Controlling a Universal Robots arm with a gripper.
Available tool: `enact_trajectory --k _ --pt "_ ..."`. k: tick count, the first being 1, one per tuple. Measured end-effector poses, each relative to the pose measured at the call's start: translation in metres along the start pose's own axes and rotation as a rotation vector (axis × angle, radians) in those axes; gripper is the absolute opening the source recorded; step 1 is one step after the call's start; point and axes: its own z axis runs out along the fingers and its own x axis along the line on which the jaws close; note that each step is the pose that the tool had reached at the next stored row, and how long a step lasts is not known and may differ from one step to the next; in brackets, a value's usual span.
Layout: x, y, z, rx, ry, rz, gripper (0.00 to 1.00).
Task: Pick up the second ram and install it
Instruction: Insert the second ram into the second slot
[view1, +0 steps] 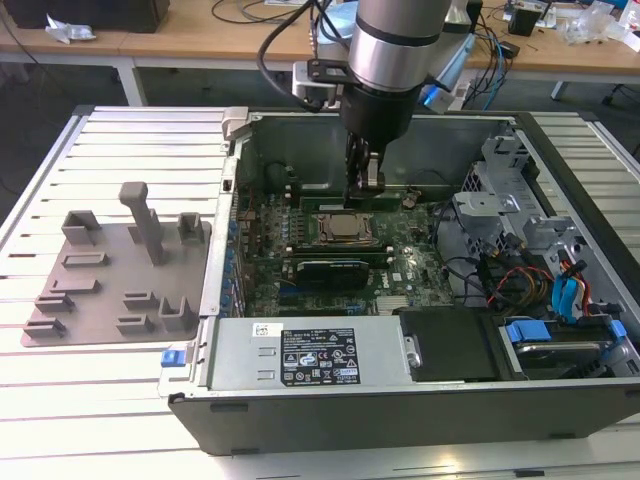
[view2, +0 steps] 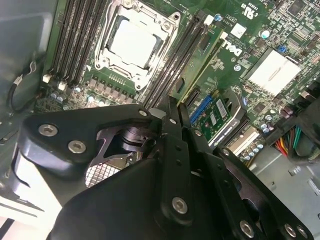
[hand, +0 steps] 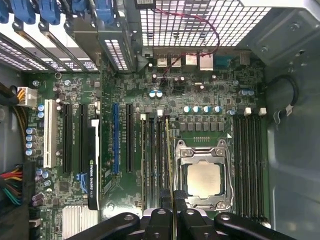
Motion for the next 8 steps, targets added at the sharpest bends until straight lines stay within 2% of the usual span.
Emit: enact_trajectory --k 8 --pt "0.0002 -0.0005 0.0077 -0.0001 0.0001 0.0 0.13"
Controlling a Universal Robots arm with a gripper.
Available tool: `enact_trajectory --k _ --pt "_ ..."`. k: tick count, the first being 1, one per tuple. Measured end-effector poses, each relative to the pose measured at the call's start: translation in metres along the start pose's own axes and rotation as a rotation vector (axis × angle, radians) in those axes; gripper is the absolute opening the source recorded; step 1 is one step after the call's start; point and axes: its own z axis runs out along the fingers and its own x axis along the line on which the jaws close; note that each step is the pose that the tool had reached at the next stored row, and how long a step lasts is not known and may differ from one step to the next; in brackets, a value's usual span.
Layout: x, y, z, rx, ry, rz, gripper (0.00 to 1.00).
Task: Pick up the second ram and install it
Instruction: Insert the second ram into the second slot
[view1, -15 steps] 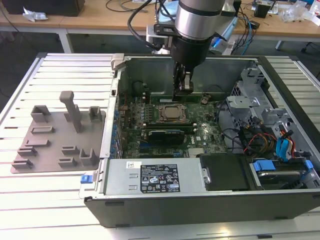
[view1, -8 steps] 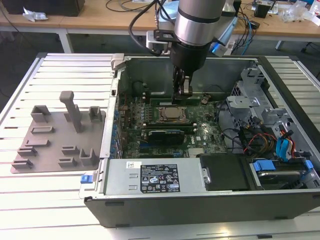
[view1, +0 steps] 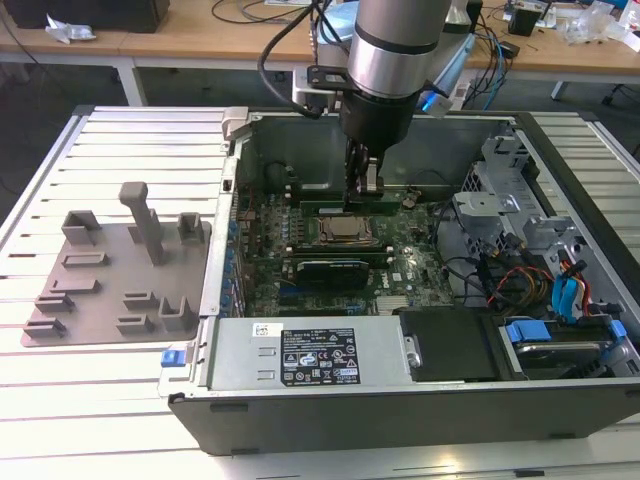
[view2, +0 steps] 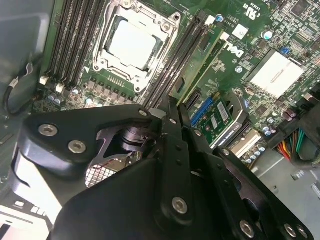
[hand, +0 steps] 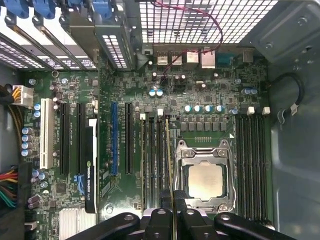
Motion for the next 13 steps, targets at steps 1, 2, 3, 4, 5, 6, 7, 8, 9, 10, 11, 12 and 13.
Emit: enact_trajectory --k 1,2,3,4,5,6,7,8,9,10,11,12,13 --pt "0.0 -0.0001 0.0012 0.0 0.0 0.0 0.13" --pt "0.0001 -0.0001 0.0019 0.0 0.0 0.0 0.13" --pt "0.0001 -0.0003 0.004 0.0 0.0 0.0 0.13" --pt "0.0002 -0.0004 0.0057 0.0 0.0 0.0 0.13" --pt "0.0002 -0.0005 0.0072 0.0 -0.0001 0.0 0.13" --pt "0.0002 -0.0006 0.0088 0.0 -0.0001 0.0 0.13" --pt "0.0003 -0.0007 0.0105 0.0 0.0 0.0 0.13" --pt "0.0003 -0.0008 0.0116 0.0 0.0 0.0 0.13" --pt "0.0003 -0.0009 0.0131 0.0 -0.0001 0.0 0.13" --pt "0.0004 -0.0009 0.0139 0.0 -0.0001 0.0 0.13" --pt "0.0004 -0.001 0.0149 0.0 0.0 0.0 0.13" --pt "0.0003 -0.0012 0.0177 0.0 -0.0001 0.0 0.13" --pt "0.0002 -0.0014 0.0208 0.0 0.0001 0.0 0.13"
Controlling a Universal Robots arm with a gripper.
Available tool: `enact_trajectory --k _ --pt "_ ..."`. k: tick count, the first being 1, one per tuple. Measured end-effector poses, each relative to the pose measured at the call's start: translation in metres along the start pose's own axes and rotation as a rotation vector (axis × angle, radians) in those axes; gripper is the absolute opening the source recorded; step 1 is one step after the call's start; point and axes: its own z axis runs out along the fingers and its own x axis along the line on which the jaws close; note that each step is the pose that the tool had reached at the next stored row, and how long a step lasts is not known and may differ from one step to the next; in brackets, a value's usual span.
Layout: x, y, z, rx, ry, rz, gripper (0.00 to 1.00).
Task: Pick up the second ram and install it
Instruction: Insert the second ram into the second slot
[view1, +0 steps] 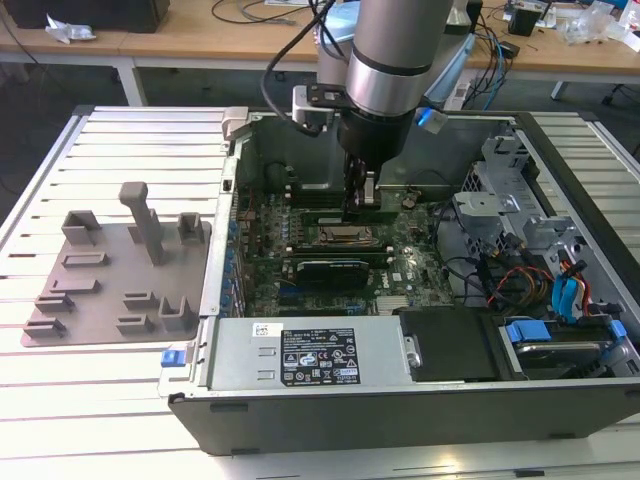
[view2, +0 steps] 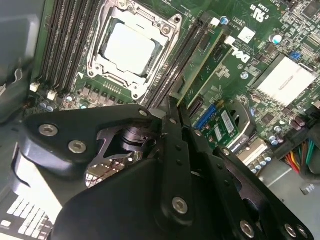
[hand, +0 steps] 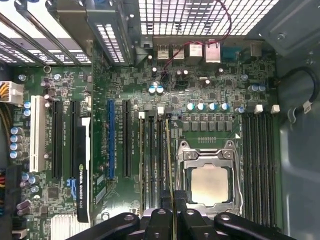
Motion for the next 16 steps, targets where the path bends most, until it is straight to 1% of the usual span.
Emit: enact_trajectory --k 1,3,4,7,8,9,10,11,12,14,16 --pt "-0.0006 -0.0002 0.0037 0.0 -0.0001 0.0 0.13" --pt "-0.0018 -0.0003 0.0062 -0.0001 0.0 0.0 0.13" --pt "-0.0028 -0.0007 0.0098 0.0 -0.0002 0.0 0.13" --pt "-0.0017 -0.001 0.0185 -0.0001 0.0014 0.0 0.13" --pt "0.0021 -0.0001 0.02 0.0 0.0059 0.001 0.13" --pt "0.0063 0.0003 0.0212 0.0003 0.0151 0.001 0.13" --pt "0.0077 0.0005 0.023 0.0005 0.0243 0.005 0.13" --pt "0.0078 0.0003 0.0246 0.0008 0.0282 0.018 0.13" --pt "0.0078 0.0008 0.026 0.001 0.0286 0.031 0.13" --pt "0.0078 0.0033 0.0284 0.0011 0.0281 0.041 0.13" --pt "0.007 0.0033 0.03 0.0011 0.0279 0.04 0.13"
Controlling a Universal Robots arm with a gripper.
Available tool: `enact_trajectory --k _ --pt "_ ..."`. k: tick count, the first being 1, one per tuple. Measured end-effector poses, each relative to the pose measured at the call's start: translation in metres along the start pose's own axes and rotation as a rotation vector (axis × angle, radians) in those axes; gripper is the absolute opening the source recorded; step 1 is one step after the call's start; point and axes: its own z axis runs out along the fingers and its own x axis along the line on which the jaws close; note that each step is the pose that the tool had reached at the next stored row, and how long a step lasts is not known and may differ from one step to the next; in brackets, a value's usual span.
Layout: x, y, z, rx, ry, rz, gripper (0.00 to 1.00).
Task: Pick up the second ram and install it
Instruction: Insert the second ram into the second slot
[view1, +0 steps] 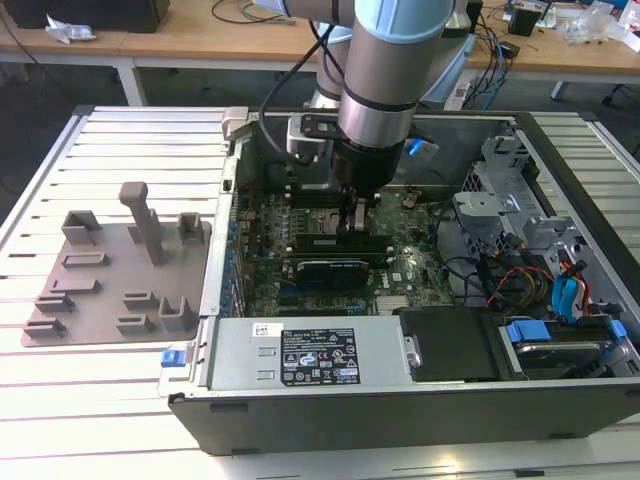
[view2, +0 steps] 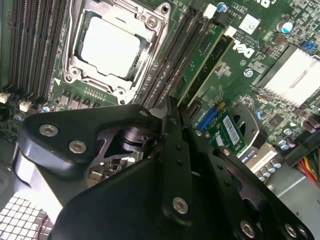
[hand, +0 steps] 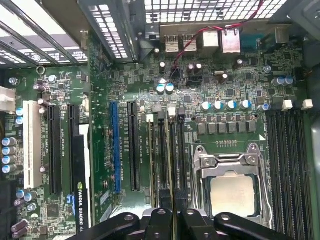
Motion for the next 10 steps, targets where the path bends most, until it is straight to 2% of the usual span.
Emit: enact_trajectory --k 10 --pt "-0.0037 0.0004 0.0104 0.0 -0.0004 0.0 0.13"
